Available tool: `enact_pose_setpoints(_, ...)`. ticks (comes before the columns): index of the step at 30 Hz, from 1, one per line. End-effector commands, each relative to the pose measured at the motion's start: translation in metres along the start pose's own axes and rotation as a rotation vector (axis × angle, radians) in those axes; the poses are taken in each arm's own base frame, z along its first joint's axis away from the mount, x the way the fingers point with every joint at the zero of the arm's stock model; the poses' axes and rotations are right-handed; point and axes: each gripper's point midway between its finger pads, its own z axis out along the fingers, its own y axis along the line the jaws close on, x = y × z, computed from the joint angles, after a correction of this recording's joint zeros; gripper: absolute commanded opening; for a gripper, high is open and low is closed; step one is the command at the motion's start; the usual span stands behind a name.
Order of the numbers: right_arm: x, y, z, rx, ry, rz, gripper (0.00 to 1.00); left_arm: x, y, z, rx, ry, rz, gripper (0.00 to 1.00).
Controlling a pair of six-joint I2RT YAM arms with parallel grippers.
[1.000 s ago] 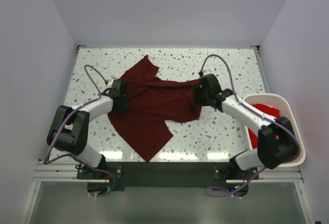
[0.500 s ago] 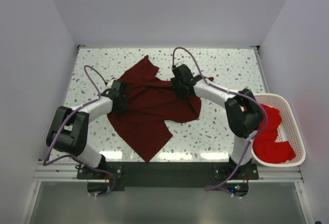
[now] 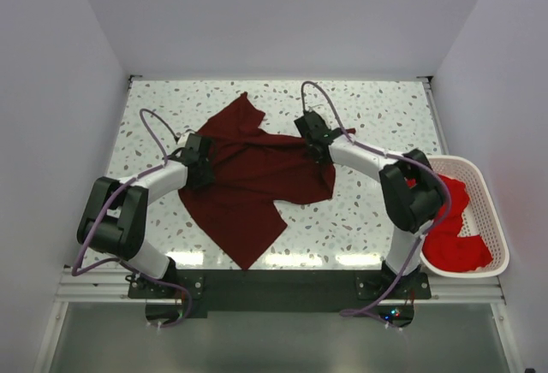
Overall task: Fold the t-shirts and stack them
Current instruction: Flatten the tshirt out
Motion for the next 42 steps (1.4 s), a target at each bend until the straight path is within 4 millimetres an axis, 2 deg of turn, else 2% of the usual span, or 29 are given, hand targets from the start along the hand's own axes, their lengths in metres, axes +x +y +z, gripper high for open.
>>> enact_pose_setpoints(1, 0.006, -0.071, -0.033, 0.137, -0.005, 0.142, 0.0, 0.011, 0.02, 0.006, -0.072, 0.035, 0.012, 0.47)
enact_pose_setpoints(2, 0.017, -0.081, -0.037, 0.152, 0.02, 0.171, 0.0, 0.01, 0.021, 0.006, -0.073, 0.036, 0.008, 0.47)
enact_pose_setpoints(3, 0.018, -0.095, -0.053, 0.159, 0.002, 0.265, 0.0, 0.01, 0.021, 0.005, -0.074, 0.039, 0.008, 0.47)
enact_pose_setpoints(4, 0.042, -0.107, -0.054, 0.172, 0.054, 0.294, 0.0, 0.01, 0.022, 0.005, -0.075, 0.04, 0.007, 0.47)
enact_pose_setpoints(5, 0.056, -0.113, -0.063, 0.173, 0.077, 0.317, 0.0, 0.009, 0.023, 0.005, -0.078, 0.04, 0.005, 0.47)
enact_pose_setpoints(6, 0.056, -0.123, -0.079, 0.158, 0.045, 0.378, 0.0, 0.005, 0.022, 0.004, -0.075, 0.036, 0.004, 0.47)
enact_pose_setpoints(7, 0.075, -0.127, -0.083, 0.16, 0.073, 0.383, 0.0, 0.004, 0.022, 0.003, -0.077, 0.034, 0.004, 0.47)
enact_pose_setpoints(10, 0.096, -0.137, -0.102, 0.152, 0.084, 0.442, 0.04, -0.006, 0.02, 0.002, -0.072, 0.025, 0.007, 0.47)
enact_pose_setpoints(12, 0.108, -0.142, -0.107, 0.157, 0.091, 0.479, 0.09, -0.014, 0.017, 0.004, -0.07, 0.019, 0.012, 0.47)
enact_pose_setpoints(14, 0.116, -0.144, -0.105, 0.16, 0.104, 0.494, 0.14, -0.021, 0.013, 0.006, -0.066, 0.014, 0.023, 0.48)
enact_pose_setpoints(17, 0.125, -0.135, -0.101, 0.126, 0.156, 0.504, 0.25, -0.029, 0.009, 0.007, -0.066, 0.015, 0.045, 0.49)
enact_pose_setpoints(19, 0.122, -0.126, -0.102, 0.065, 0.161, 0.482, 0.34, -0.03, 0.01, 0.002, -0.063, 0.015, 0.057, 0.49)
enact_pose_setpoints(20, 0.115, -0.122, -0.103, 0.029, 0.139, 0.478, 0.42, -0.034, 0.01, -0.006, -0.05, -0.008, 0.051, 0.49)
enact_pose_setpoints(21, 0.111, -0.117, -0.106, -0.017, 0.127, 0.453, 0.46, -0.036, 0.012, -0.012, -0.049, -0.021, 0.051, 0.49)
enact_pose_setpoints(22, 0.102, -0.112, -0.109, -0.05, 0.095, 0.441, 0.49, -0.039, 0.013, -0.018, -0.041, -0.036, 0.048, 0.5)
enact_pose_setpoints(23, 0.092, -0.107, -0.113, -0.096, 0.061, 0.425, 0.56, -0.044, 0.013, -0.03, -0.017, -0.071, 0.039, 0.53)
enact_pose_setpoints(24, 0.086, -0.101, -0.114, -0.139, 0.037, 0.391, 0.59, -0.045, 0.013, -0.037, -0.001, -0.08, 0.04, 0.55)
enact_pose_setpoints(26, 0.066, -0.072, -0.118, -0.3, -0.014, 0.378, 0.61, -0.045, 0.016, -0.052, 0.03, -0.108, 0.029, 0.61)
enact_pose_setpoints(29, 0.054, -0.036, -0.114, -0.432, -0.018, 0.361, 0.61, -0.033, 0.019, -0.058, 0.065, -0.111, 0.019, 0.66)
enact_pose_setpoints(33, 0.045, 0.006, -0.095, -0.476, 0.0, 0.315, 0.58, -0.018, 0.014, -0.047, 0.095, -0.074, -0.003, 0.63)
enact_pose_setpoints(36, 0.033, 0.019, -0.082, -0.495, -0.018, 0.322, 0.57, -0.013, 0.013, -0.033, 0.071, -0.041, -0.012, 0.59)
enact_pose_setpoints(38, 0.034, 0.028, -0.066, -0.49, 0.0, 0.315, 0.57, -0.011, 0.013, -0.022, 0.045, -0.017, -0.013, 0.56)
enact_pose_setpoints(42, 0.032, 0.038, -0.041, -0.459, 0.025, 0.313, 0.57, -0.021, 0.017, -0.008, -0.032, -0.02, 0.001, 0.55)
